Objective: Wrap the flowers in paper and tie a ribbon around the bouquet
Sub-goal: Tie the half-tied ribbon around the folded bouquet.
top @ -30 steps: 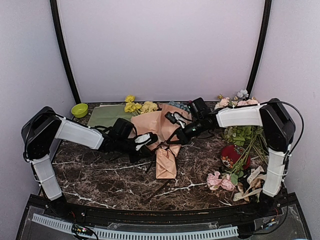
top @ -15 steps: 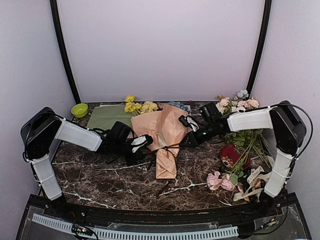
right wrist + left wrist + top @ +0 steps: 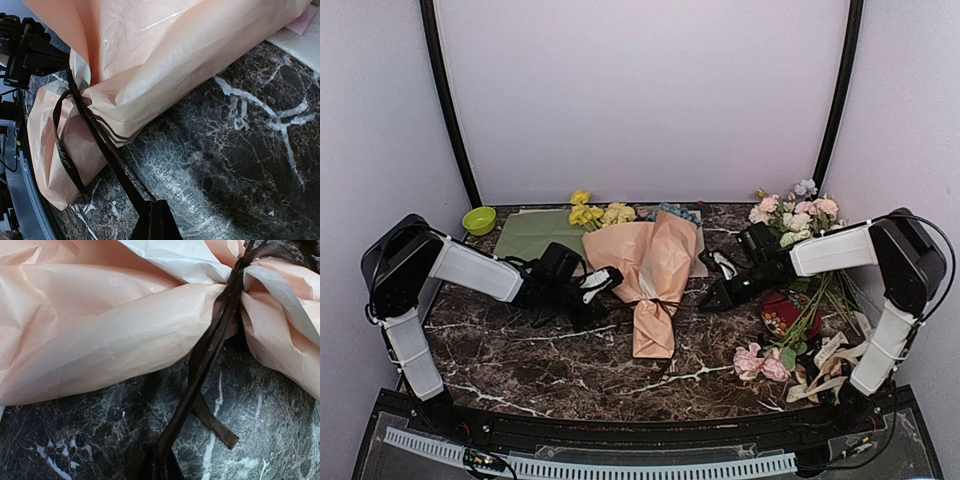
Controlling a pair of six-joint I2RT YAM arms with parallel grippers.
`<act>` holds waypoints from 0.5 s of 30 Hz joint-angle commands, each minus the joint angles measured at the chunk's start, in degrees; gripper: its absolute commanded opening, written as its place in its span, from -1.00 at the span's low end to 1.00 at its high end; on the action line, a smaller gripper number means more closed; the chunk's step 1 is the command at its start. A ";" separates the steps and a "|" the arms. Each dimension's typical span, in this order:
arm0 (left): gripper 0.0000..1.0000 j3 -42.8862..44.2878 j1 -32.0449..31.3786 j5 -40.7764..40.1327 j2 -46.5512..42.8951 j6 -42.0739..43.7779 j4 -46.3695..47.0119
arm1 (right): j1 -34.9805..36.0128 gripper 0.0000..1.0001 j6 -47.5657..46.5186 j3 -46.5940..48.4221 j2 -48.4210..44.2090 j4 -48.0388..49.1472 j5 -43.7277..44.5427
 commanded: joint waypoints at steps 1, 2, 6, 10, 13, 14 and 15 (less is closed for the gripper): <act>-1.00 -0.63 1.59 -1.19 -0.97 -2.20 -2.16 | -2.02 -1.00 2.01 -2.74 -1.72 0.04 1.45; -1.00 -0.46 1.75 -1.14 -0.85 -2.42 -2.31 | -2.24 -1.00 2.21 -2.94 -1.68 -0.04 1.52; -1.00 0.09 2.50 -0.50 -0.35 -3.24 -3.05 | -3.15 -1.00 2.78 -3.90 -1.80 -0.02 1.59; -1.00 0.21 2.71 0.49 0.15 -3.33 -3.41 | -3.96 -1.00 3.26 -4.68 -0.97 0.32 2.01; -1.00 0.46 2.77 1.08 0.75 -3.54 -4.13 | -3.99 -1.00 3.65 -4.98 0.67 0.78 1.87; -1.00 0.62 2.79 1.73 0.92 -3.36 -4.50 | -4.06 -1.00 3.90 -5.20 1.02 1.17 1.80; -1.00 0.79 2.75 2.68 0.98 -3.15 -4.98 | -4.19 -1.00 4.20 -5.35 1.26 1.68 1.55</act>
